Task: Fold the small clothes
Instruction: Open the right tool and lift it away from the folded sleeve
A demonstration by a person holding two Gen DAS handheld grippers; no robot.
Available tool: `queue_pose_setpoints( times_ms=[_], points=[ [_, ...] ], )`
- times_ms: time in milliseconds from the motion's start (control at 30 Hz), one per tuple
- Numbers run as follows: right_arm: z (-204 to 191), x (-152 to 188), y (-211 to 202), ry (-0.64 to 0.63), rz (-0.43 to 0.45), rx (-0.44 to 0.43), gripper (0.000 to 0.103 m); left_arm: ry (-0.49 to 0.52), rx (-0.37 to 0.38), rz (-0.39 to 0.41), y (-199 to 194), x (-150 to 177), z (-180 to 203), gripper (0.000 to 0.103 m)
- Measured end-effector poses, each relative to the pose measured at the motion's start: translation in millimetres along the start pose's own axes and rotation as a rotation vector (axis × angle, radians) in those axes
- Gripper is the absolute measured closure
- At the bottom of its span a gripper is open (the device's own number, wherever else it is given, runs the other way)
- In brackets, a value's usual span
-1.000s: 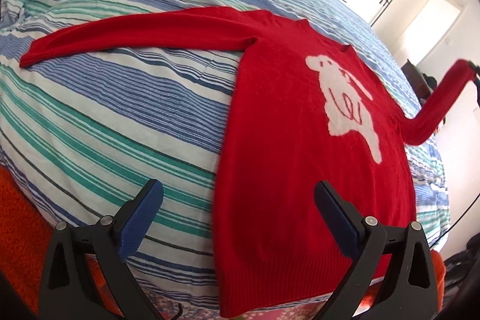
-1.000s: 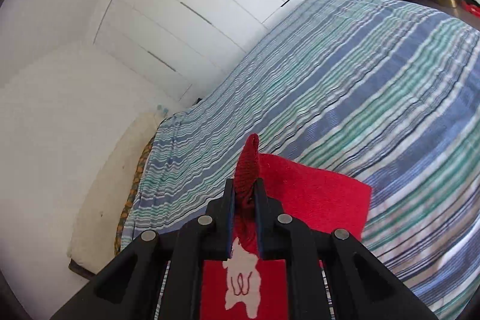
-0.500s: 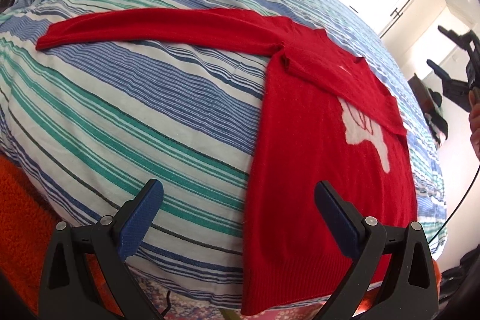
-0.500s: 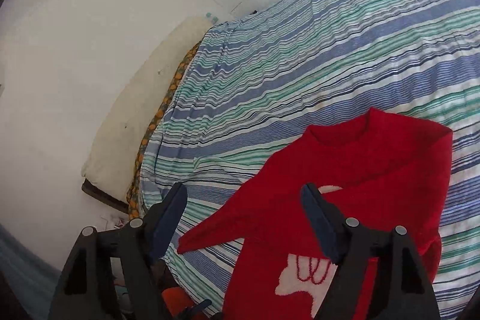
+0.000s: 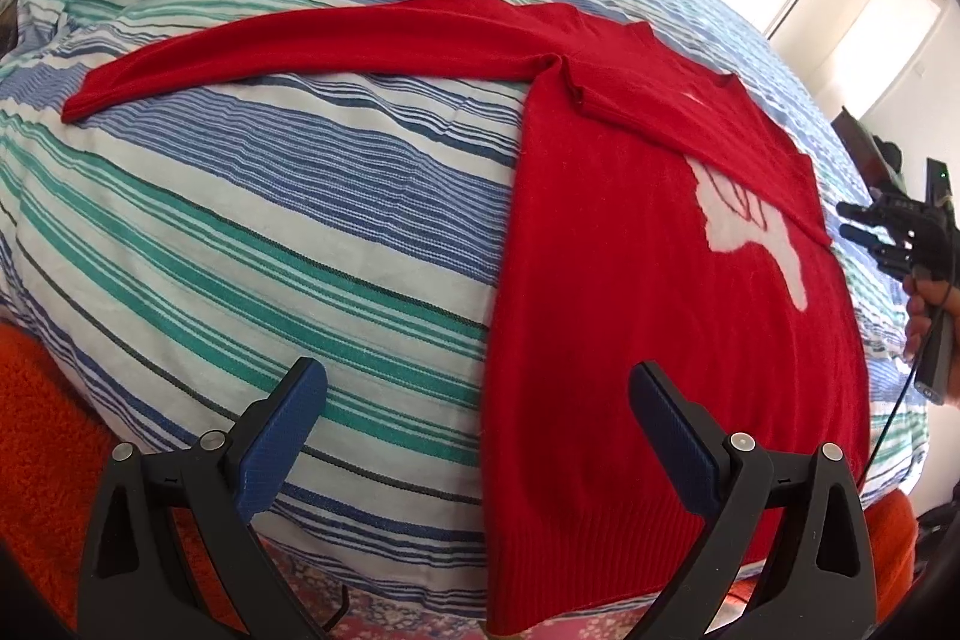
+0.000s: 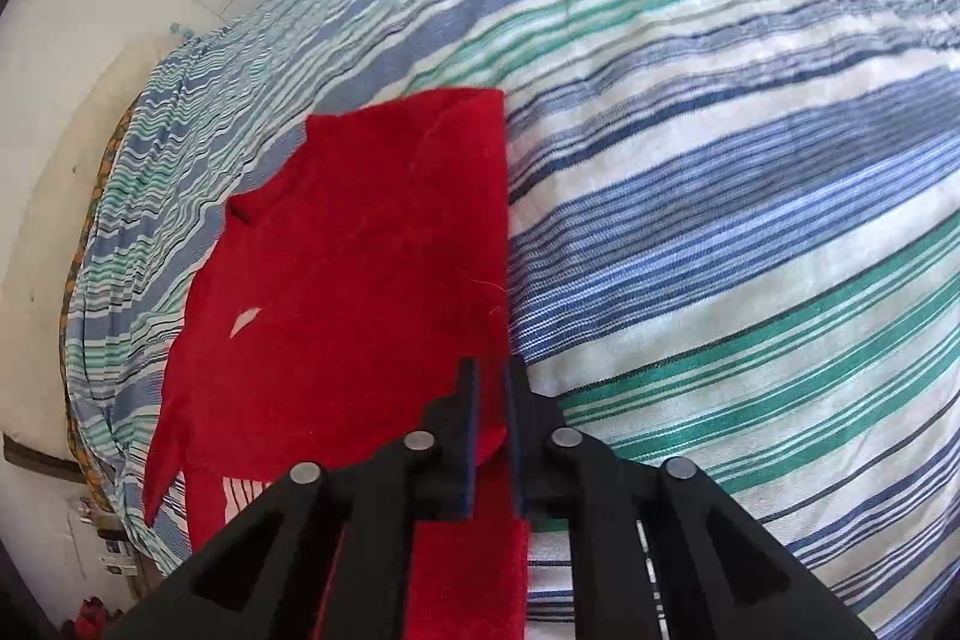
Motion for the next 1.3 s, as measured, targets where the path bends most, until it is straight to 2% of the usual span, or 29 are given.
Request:
queue_pose_setpoints(
  times_ms=[33, 67, 133, 200, 267, 333, 400, 467, 567, 767, 867, 967, 1100, 1200, 1300],
  points=[
    [-7.1, -4.1, -12.1, -0.086, 0.035, 0.015, 0.052, 0.0, -0.003, -0.001, 1.3, 0.0, 0.1, 0.002],
    [-12.2, -5.9, -22.3, -0.179, 0.063, 0.055, 0.031, 0.002, -0.007, -0.003, 3.1, 0.3, 1.0, 0.002],
    [-23.6, 1.0, -34.4, -0.394, 0.087, 0.156, 0.03, 0.009, -0.014, -0.006, 4.1, 1.4, 2.3, 0.002],
    [-33.6, 22.6, -24.9, -0.572, 0.026, 0.199, 0.03, 0.021, -0.016, -0.007, 4.4, 2.8, 5.2, 0.002],
    [-33.0, 40.0, -10.8, -0.672, -0.029, 0.24, 0.031, 0.032, -0.022, -0.007, 4.7, 4.4, 6.9, 0.002],
    [-29.5, 43.4, 0.3, -0.714, -0.024, 0.289, 0.032, 0.044, -0.035, -0.007, 5.9, 5.2, 7.8, 0.002],
    [-19.8, 29.8, 9.0, -0.683, 0.001, 0.368, 0.033, 0.057, -0.046, -0.008, 6.7, 6.3, 8.7, 0.002],
    [6.6, 18.9, 11.4, -0.598, -0.002, 0.462, 0.034, 0.059, -0.049, -0.007, 5.1, 6.2, 7.5, 0.002],
    [33.3, 19.0, 4.9, -0.495, -0.004, 0.452, 0.033, 0.04, -0.025, -0.006, 1.4, 5.6, 5.5, 0.002],
    [37.5, 19.1, -17.8, -0.557, -0.006, 0.493, 0.034, 0.045, -0.015, -0.01, 1.6, 5.4, 7.9, 0.002],
    [39.4, 13.5, -43.8, -0.491, 0.042, 0.45, 0.039, 0.034, 0.009, -0.002, -2.1, 4.4, 10.0, 0.002],
    [0.8, 5.8, -58.9, -0.48, 0.097, 0.27, 0.042, 0.034, 0.0, -0.007, 1.7, 5.2, 10.7, 0.002],
    [-47.3, -4.5, -46.7, -0.468, 0.109, 0.121, 0.047, 0.054, -0.013, 0.001, 0.7, 6.6, 12.1, 0.002],
    [-51.9, 3.1, -17.6, -0.417, 0.057, 0.11, 0.047, 0.053, -0.014, 0.009, -3.6, 6.8, 9.2, 0.002],
    [-15.3, 37.7, 18.0, -0.336, -0.108, 0.214, 0.049, 0.042, -0.009, 0.013, -8.1, 7.4, 3.8, 0.002]
  ],
)
Point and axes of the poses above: each gripper's, at about its wrist camera, not at the fingertips, and y roughly the way its jaws point, z to its right, x to its underside, the point moved 10 cm from there along y, roughly the way its jaws point, and after that the axes turned 9 degrees about -y, right-handed, at the moved point
